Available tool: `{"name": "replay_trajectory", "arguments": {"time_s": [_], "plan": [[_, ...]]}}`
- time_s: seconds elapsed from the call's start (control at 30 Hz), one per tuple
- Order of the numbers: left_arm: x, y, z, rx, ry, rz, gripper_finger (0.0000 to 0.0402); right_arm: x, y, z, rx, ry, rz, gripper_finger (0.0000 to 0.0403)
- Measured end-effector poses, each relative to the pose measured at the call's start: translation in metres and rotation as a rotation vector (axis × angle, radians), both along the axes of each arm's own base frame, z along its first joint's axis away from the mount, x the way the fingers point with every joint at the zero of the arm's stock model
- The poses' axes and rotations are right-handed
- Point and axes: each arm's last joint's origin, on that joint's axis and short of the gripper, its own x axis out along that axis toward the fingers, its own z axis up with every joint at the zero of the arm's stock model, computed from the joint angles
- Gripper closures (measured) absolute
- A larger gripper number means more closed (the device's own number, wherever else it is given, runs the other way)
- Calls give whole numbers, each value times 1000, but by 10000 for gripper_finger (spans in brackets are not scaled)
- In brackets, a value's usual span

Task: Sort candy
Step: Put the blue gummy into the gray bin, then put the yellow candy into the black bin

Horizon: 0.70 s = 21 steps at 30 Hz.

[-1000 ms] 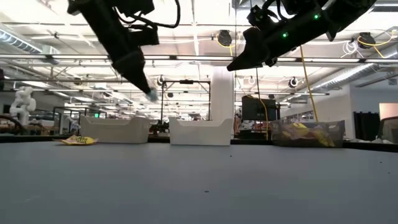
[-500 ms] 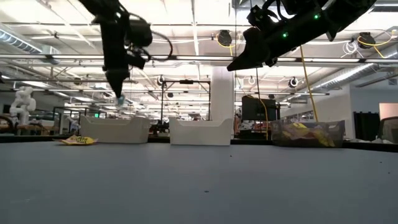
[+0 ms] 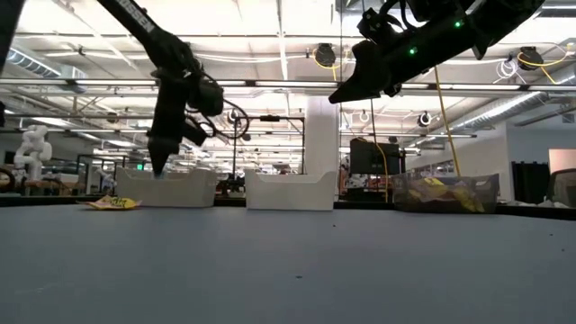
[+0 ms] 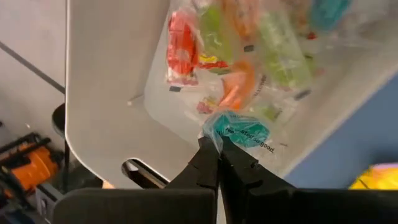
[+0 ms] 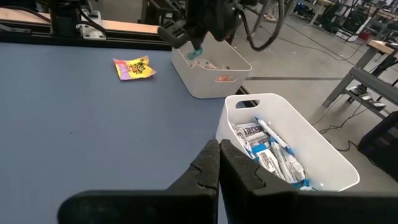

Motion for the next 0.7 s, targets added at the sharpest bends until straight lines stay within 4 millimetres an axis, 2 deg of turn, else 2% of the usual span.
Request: {"name": "replay_trajectory", "arguments": {"time_s": [0.23, 0.57, 0.7], "plan": [[4, 8, 0, 9, -2, 9, 371, 0, 0, -1, 0, 10, 0, 403], [11, 7, 8, 65, 11, 2, 275, -2, 0, -4, 2, 50, 0, 403], [10, 4, 17, 93, -14, -5, 247, -2, 0, -4, 2, 49, 0, 403]]}}
